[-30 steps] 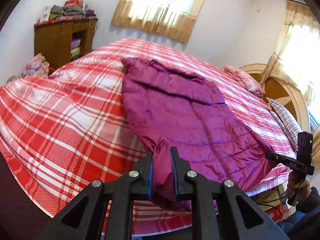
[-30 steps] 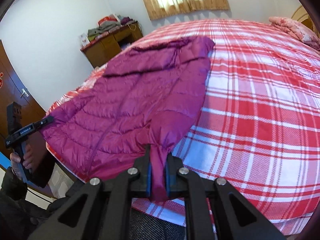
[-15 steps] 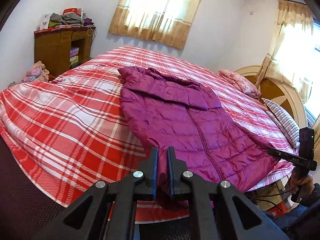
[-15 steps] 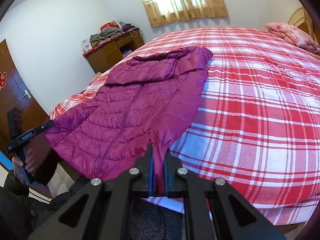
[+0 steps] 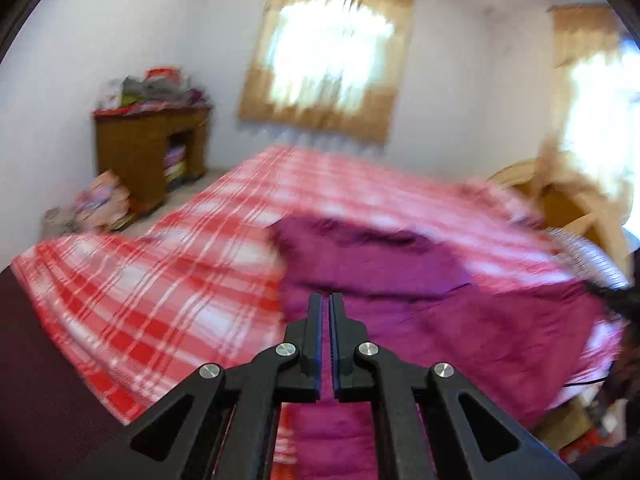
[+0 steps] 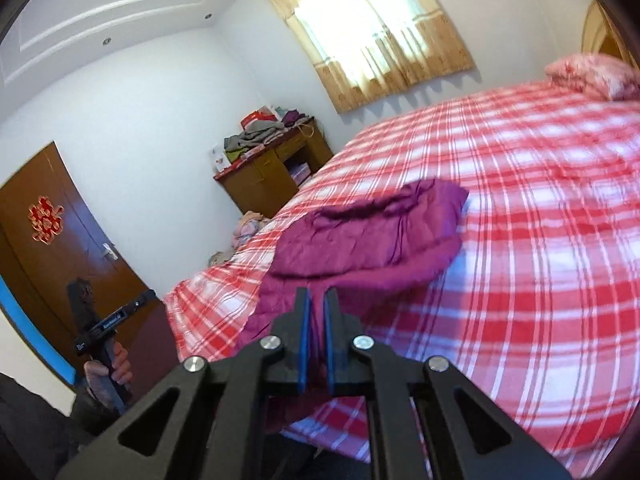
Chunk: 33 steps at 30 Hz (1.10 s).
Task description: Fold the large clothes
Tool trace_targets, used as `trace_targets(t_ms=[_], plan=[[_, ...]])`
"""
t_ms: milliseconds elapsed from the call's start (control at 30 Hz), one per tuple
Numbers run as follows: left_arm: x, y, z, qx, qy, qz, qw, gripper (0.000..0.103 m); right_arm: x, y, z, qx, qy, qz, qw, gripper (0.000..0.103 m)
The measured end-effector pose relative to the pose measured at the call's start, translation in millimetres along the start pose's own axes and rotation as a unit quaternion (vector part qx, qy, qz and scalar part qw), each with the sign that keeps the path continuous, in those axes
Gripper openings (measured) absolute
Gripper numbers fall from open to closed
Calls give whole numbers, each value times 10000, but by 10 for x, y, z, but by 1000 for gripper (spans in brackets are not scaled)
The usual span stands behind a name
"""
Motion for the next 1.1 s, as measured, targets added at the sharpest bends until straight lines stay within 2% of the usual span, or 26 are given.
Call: trace_targets(t_ms=[67, 133, 200, 267, 300, 400, 467, 533, 567, 600, 767, 933, 967, 1000, 1033, 1067, 1100], plan=[[339, 228, 71, -137, 3, 772, 9969, 2, 85, -19, -43, -11, 27, 81, 10000, 9], [599, 522, 121, -311, 165, 1457, 9887, 3, 110, 21, -72, 0, 32, 156, 9999, 9], [776, 817, 132, -579, 551, 1972, 9771, 3, 149, 82, -124, 43, 42, 250, 9997, 9], [888, 1046, 126, -1019, 1016, 2414, 9597, 3, 177, 150, -196, 191, 19, 321, 9993, 9], [930, 1137, 133, -1210, 1080, 2557, 9530, 3, 178, 180, -230, 248, 16, 340, 9991, 9], [980, 1307, 123, -1193, 713, 2618, 9551, 3, 214, 258, -312, 429, -5, 387, 9983, 9], [988, 1368, 98, -1205, 678, 2660, 9540, 7, 222, 284, -340, 477, 6, 406, 9980, 9], [970, 1394, 76, -1212, 575, 2572, 9570, 33, 223, 290, -367, 511, 9, 397, 9979, 9], [963, 1401, 76, -1219, 506, 2446, 9606, 74, 219, 292, -382, 537, -4, 387, 9978, 9], [959, 1417, 87, -1204, 452, 2376, 9628, 102, 222, 293, -395, 554, -5, 379, 9977, 9], [993, 1539, -2, -737, 207, 2616, 9621, 102, 259, 325, -472, 655, 4, 429, 9969, 9], [966, 1624, -47, -773, 238, 2855, 9550, 101, 253, 333, -517, 681, 38, 428, 9968, 9], [961, 1630, -77, -733, 324, 2880, 9543, 95, 249, 335, -530, 677, 56, 435, 9967, 9], [948, 1640, -116, -714, 458, 2911, 9529, 74, 249, 342, -541, 684, 73, 442, 9967, 9], [945, 1653, -159, -705, 637, 2965, 9503, 59, 249, 351, -559, 702, 93, 449, 9965, 9], [935, 1664, -185, -675, 685, 3006, 9489, 33, 250, 358, -581, 728, 128, 454, 9962, 9], [942, 1676, -199, -636, 699, 3046, 9478, 18, 252, 367, -603, 756, 148, 454, 9960, 9]])
Point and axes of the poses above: each gripper's, at about its wrist camera, not at the fingertips, and x roughly the way its jaws point, z to its left, y to its underside, the point moved 6 cm from there along x, roughly the way its jaws point, and after that the axes turned 12 degrees about -y, right-handed, at the moved point
